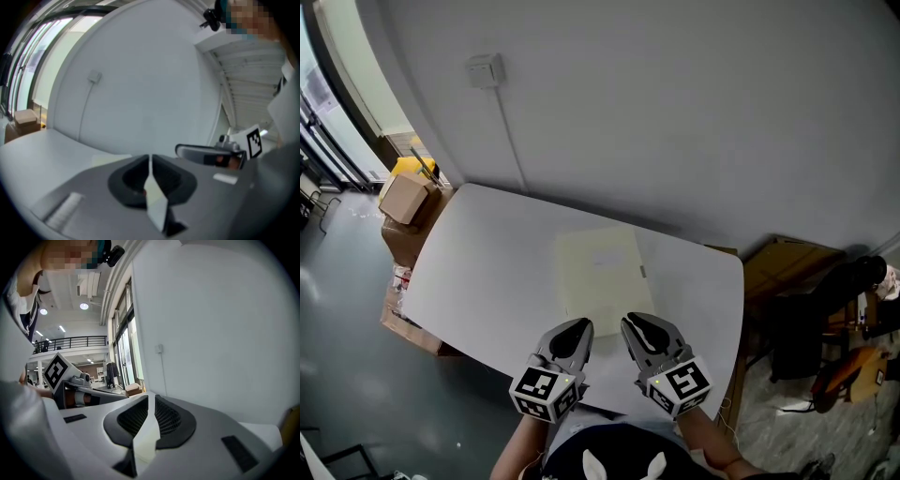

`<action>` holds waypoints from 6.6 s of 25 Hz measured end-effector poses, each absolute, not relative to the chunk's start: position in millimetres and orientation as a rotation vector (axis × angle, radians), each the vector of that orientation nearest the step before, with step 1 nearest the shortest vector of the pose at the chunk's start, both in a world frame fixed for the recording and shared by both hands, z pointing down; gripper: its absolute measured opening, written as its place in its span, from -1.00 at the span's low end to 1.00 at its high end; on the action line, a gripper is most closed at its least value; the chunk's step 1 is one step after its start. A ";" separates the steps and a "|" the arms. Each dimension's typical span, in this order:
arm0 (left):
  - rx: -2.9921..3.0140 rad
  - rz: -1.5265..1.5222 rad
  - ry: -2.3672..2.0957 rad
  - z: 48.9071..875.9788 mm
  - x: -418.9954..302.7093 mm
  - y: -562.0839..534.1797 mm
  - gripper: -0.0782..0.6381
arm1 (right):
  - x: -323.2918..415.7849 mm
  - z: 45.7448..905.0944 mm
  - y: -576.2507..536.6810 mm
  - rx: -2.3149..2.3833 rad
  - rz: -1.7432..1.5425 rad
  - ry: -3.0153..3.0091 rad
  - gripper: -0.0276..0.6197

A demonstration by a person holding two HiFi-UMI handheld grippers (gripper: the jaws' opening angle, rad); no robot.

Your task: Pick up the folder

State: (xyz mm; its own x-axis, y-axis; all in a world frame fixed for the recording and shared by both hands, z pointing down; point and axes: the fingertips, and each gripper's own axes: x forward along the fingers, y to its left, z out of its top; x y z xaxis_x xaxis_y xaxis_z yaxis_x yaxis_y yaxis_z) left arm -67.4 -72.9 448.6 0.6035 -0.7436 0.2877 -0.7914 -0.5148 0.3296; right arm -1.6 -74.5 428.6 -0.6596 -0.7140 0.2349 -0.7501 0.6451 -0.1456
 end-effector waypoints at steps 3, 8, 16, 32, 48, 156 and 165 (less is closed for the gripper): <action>2.393 0.166 -1.225 454.1 -67.3 -78.8 -0.76 | -1.0 432.3 -82.3 1.204 0.359 -2.704 -0.87; 2.373 0.186 -1.231 461.3 -66.3 -86.7 -0.74 | 1.1 438.3 -92.3 1.189 0.377 -2.700 -0.87; 2.336 0.213 -1.245 472.1 -68.6 -98.4 -0.59 | 0.1 449.4 -106.2 1.156 0.420 -2.688 -0.68; 2.252 0.280 -1.263 499.3 -73.4 -122.3 -0.32 | 3.3 475.5 -131.0 1.140 0.479 -2.640 -0.52; 2.160 0.348 -1.295 529.5 -78.9 -142.5 -0.15 | 17.4 506.6 -154.6 1.174 0.542 -2.557 -0.38; 1.615 0.159 -1.096 706.9 -108.5 -173.9 0.15 | 80.2 701.7 -210.5 1.194 1.543 -2.141 0.04; 1.605 0.166 -1.065 706.7 -107.4 -174.3 0.14 | 79.1 702.8 -210.1 1.176 1.575 -2.142 0.04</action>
State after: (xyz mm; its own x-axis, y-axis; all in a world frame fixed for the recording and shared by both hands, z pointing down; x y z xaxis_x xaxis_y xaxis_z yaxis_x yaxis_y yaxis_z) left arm -107.4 -174.3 706.7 0.5790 -0.5393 0.6115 -0.6996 0.0564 0.7123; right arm 79.1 -210.1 702.8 -0.6498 -0.4625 0.6032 -0.7136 0.0980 -0.6936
